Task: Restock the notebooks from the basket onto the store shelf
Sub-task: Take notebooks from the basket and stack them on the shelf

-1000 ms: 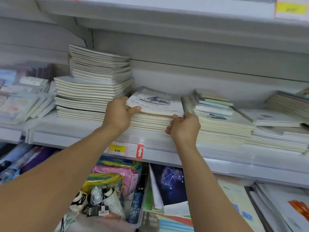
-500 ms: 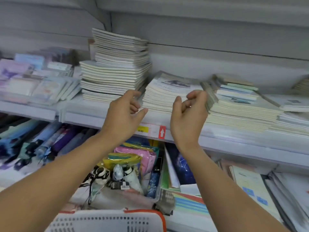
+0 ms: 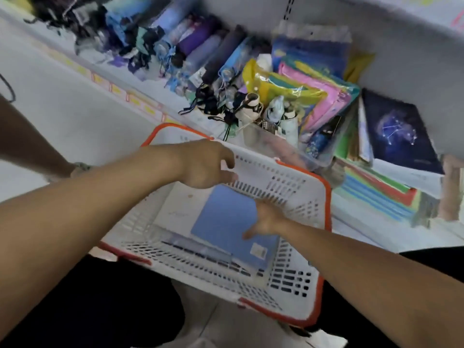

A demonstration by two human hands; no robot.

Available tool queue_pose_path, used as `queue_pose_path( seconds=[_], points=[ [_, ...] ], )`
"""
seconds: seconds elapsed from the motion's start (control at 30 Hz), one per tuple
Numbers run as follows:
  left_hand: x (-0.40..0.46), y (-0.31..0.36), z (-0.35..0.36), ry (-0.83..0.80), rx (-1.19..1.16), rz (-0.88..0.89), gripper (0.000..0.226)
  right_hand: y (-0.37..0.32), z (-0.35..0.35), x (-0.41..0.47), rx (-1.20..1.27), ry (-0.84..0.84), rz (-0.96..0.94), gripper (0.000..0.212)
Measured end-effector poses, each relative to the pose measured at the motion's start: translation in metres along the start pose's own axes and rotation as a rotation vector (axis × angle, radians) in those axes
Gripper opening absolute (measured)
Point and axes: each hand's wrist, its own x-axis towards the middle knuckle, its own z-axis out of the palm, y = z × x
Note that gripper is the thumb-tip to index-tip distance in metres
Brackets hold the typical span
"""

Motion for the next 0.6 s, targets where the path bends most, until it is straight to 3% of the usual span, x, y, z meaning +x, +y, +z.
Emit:
queue_pose_path(
  seconds=[0.07, 0.13, 0.23, 0.3, 0.37, 0.43, 0.5, 0.6],
  points=[
    [-0.005, -0.015, 0.002, -0.038, 0.088, -0.021, 0.049, 0.007, 0.026, 0.026, -0.012, 0.012, 0.063, 0.140],
    [-0.013, -0.031, 0.011, -0.202, 0.168, -0.127, 0.053, 0.011, 0.047, 0.038, -0.054, 0.025, 0.123, 0.151],
    [-0.021, -0.049, 0.009, -0.276, 0.196, -0.183, 0.057, 0.018, 0.068, 0.037, -0.094, 0.134, 0.203, 0.133],
    [-0.018, -0.056, 0.006, -0.210, 0.158, -0.152, 0.056, 0.021, 0.066, 0.037, -0.085, 0.204, 0.241, 0.138],
    [-0.016, -0.056, 0.005, -0.173, 0.154, -0.133, 0.055, 0.025, 0.061, 0.042, -0.076, 0.165, 0.252, 0.142],
    [-0.016, -0.051, 0.008, -0.217, 0.180, -0.148, 0.055, 0.027, 0.057, 0.047, -0.073, 0.109, 0.239, 0.137],
    [-0.014, -0.046, 0.014, -0.284, 0.226, -0.186, 0.058, 0.030, 0.055, 0.049, -0.111, 0.154, 0.234, 0.131],
    [-0.012, -0.036, 0.016, -0.326, 0.324, -0.276, 0.065, 0.032, 0.045, 0.043, -0.235, 0.292, 0.200, 0.093]
  ],
)
